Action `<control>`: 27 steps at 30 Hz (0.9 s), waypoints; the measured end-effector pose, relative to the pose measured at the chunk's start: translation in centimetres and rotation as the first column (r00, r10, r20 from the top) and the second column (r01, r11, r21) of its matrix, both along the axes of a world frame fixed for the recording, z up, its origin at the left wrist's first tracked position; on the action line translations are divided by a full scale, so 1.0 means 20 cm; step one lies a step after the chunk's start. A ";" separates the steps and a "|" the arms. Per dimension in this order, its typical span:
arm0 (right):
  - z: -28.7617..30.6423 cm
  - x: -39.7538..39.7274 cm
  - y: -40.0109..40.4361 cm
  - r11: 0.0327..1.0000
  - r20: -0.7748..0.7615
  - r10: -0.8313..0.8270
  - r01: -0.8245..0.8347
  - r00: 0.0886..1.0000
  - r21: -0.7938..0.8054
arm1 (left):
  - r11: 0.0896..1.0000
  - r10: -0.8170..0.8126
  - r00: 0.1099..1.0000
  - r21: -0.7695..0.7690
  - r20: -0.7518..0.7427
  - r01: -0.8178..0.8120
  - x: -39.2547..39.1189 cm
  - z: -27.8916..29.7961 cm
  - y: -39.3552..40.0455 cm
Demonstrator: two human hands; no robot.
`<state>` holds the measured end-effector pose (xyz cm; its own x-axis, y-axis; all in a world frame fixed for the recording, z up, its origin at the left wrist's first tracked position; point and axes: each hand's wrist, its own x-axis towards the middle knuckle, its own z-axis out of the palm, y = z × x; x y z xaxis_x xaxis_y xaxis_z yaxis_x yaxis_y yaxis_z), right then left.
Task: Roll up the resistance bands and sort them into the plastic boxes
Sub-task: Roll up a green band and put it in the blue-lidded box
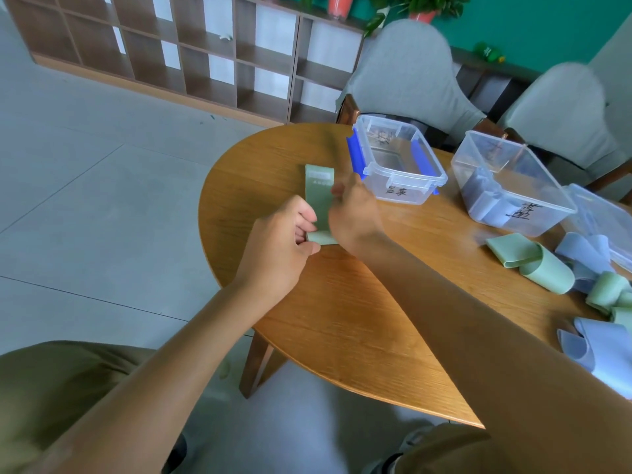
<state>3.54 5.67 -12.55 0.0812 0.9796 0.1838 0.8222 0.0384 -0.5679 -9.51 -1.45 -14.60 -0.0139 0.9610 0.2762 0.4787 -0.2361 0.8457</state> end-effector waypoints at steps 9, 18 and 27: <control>-0.05 0.21 -0.49 0.998 -0.339 0.045 -0.028 0.940 0.056 | 0.999 -0.028 0.999 -0.029 -0.029 0.028 -0.04 0.01 -0.15; -0.02 0.13 -0.86 0.998 -0.693 -0.055 0.009 0.719 -0.069 | 0.997 -0.076 0.995 0.011 -0.063 0.077 -0.04 0.01 -0.27; 0.00 0.02 -0.99 0.991 -0.798 -0.133 0.071 0.587 -0.113 | 0.996 -0.088 0.996 -0.007 -0.021 0.088 -0.03 0.02 -0.30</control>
